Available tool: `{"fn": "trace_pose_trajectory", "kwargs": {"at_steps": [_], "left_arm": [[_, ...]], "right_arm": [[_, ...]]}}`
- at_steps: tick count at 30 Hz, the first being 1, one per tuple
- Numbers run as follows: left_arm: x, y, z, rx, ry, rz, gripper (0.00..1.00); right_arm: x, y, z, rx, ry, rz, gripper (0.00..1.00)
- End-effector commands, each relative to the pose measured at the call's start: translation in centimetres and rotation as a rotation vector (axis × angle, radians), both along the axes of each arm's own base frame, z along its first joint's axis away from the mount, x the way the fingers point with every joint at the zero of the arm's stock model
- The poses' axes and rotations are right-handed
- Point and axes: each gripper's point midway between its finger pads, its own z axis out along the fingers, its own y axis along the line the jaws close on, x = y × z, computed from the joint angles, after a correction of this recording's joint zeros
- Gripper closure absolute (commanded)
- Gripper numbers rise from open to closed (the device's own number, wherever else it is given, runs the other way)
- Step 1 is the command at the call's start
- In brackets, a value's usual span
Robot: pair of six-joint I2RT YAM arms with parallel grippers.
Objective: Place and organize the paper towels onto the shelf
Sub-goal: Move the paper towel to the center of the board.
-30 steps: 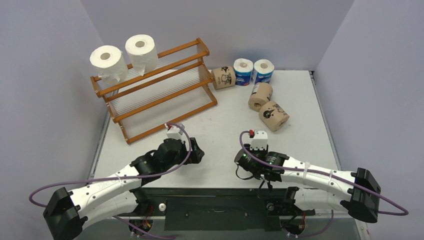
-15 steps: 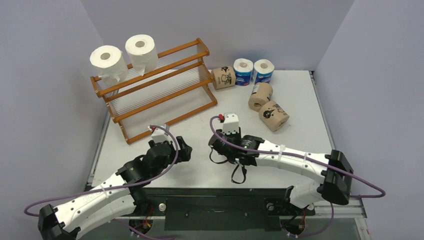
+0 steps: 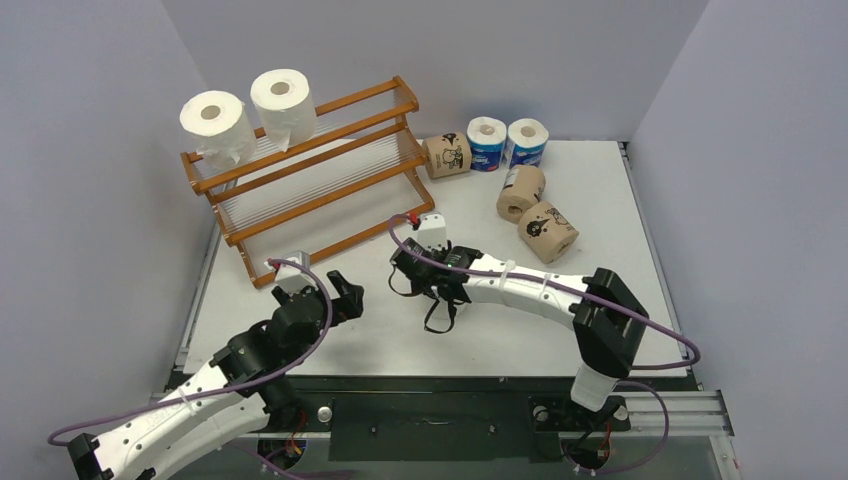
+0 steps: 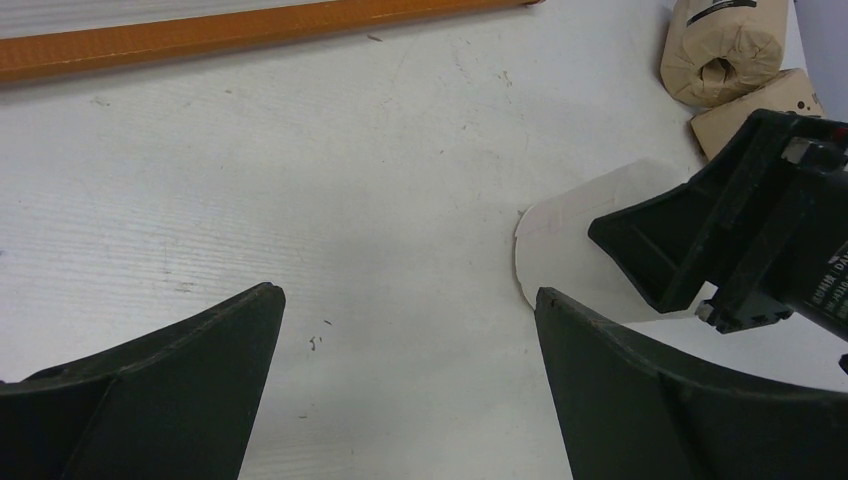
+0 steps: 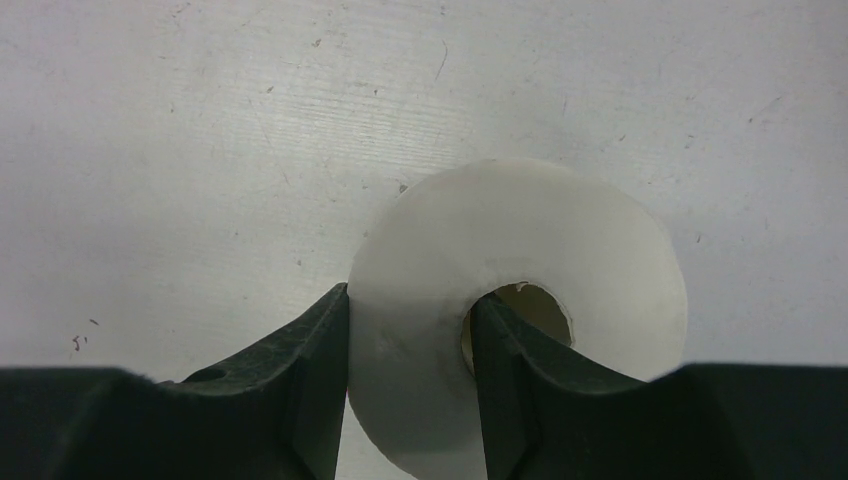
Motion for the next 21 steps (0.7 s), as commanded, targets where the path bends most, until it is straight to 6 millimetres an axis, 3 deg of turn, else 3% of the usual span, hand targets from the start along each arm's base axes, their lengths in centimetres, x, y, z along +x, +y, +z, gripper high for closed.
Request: {"fn": "trace_pose_trajectory", "kwargs": {"at_steps": [1, 5, 7, 10, 16, 18, 21], "left_arm": [[0.3, 0.1, 1.1, -0.02, -0.018, 0.019, 0.03], [0.3, -0.1, 0.9, -0.02, -0.014, 0.012, 0.03], [0.3, -0.1, 0.9, -0.019, -0.016, 0.008, 0.04], [0.4, -0.4, 0.9, -0.017, -0.018, -0.001, 0.04], [0.9, -1.5, 1.1, -0.005, -0.013, -0.033, 0.04], [1.1, -2.3, 1.7, 0.007, -0.021, -0.07, 0.04], [1.4, -4.0, 3.2, 0.005, -0.049, -0.147, 0.04]], "right_arm": [[1.9, 1.7, 1.1, 0.078, -0.023, -0.024, 0.7], [2.1, 2.3, 0.9, 0.075, -0.014, -0.017, 0.69], [2.1, 2.3, 1.0, 0.074, -0.011, -0.017, 0.62], [1.9, 2.2, 1.4, 0.086, -0.01, -0.023, 0.44], [1.1, 1.4, 4.5, 0.153, -0.041, -0.029, 0.31], [0.9, 0.5, 6.0, 0.169, -0.069, -0.041, 0.3], [0.9, -3.1, 8.9, 0.194, -0.175, -0.129, 0.29]]}}
